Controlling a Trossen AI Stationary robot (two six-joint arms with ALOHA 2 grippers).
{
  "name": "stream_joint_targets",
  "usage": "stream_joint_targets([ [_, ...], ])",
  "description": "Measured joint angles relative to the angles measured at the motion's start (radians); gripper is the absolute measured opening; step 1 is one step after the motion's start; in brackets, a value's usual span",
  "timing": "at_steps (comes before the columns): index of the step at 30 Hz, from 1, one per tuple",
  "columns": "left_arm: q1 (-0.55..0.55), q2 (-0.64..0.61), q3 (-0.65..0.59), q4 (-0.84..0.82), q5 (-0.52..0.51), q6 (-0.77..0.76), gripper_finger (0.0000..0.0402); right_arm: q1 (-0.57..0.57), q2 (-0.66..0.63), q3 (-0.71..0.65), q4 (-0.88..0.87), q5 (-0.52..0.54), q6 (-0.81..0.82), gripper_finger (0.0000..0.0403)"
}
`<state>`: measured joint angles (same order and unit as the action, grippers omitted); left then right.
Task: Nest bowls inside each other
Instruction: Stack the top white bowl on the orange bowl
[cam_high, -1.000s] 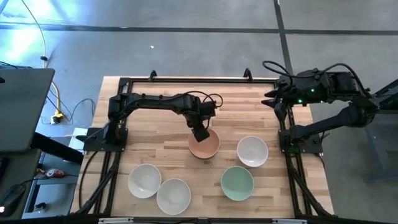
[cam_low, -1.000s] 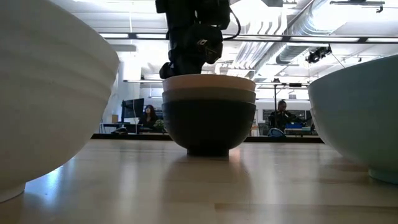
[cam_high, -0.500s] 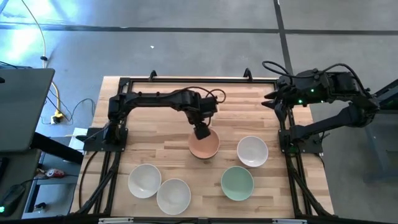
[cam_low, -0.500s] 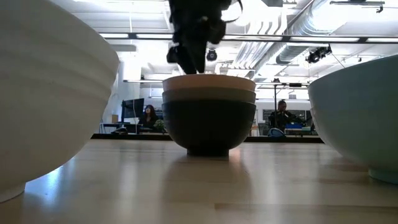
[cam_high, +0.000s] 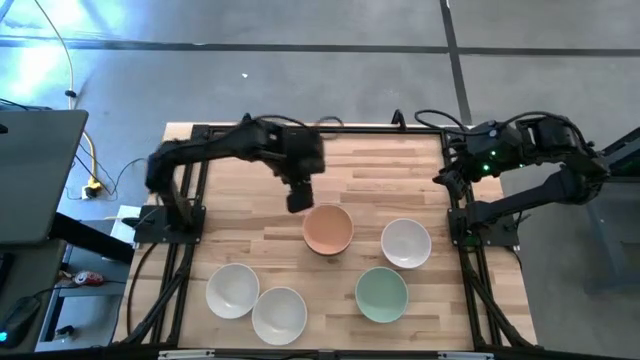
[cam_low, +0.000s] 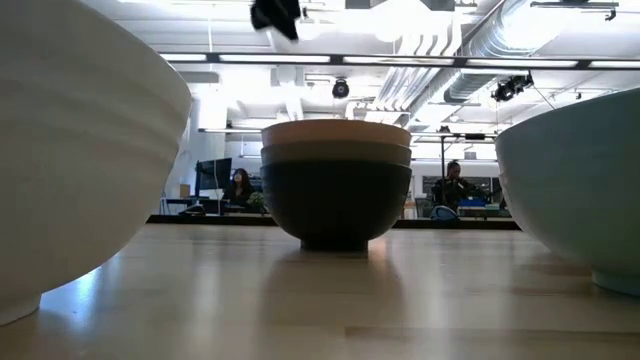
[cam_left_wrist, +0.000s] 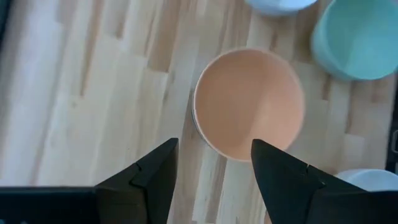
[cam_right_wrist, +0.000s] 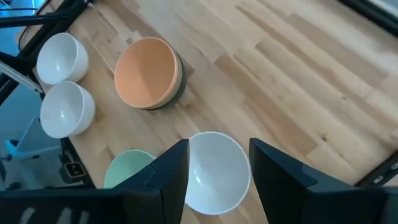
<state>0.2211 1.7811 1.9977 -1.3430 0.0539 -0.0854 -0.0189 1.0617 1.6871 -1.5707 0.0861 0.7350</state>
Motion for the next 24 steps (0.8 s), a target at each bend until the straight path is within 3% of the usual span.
stream_joint_targets([
  [7,0.008,-0.175,0.000,0.003,-0.089,0.011,0.0192,0.000,0.052,-0.002,-0.001,-0.035,0.076,0.0158],
  [14,0.010,-0.302,0.000,0.002,-0.179,-0.008,0.0191,0.000,0.163,-0.002,0.000,-0.102,0.046,0.0158],
  [24,0.010,-0.393,-0.001,-0.002,-0.197,-0.009,0.0191,0.045,0.312,-0.002,0.000,-0.112,-0.259,0.0131],
])
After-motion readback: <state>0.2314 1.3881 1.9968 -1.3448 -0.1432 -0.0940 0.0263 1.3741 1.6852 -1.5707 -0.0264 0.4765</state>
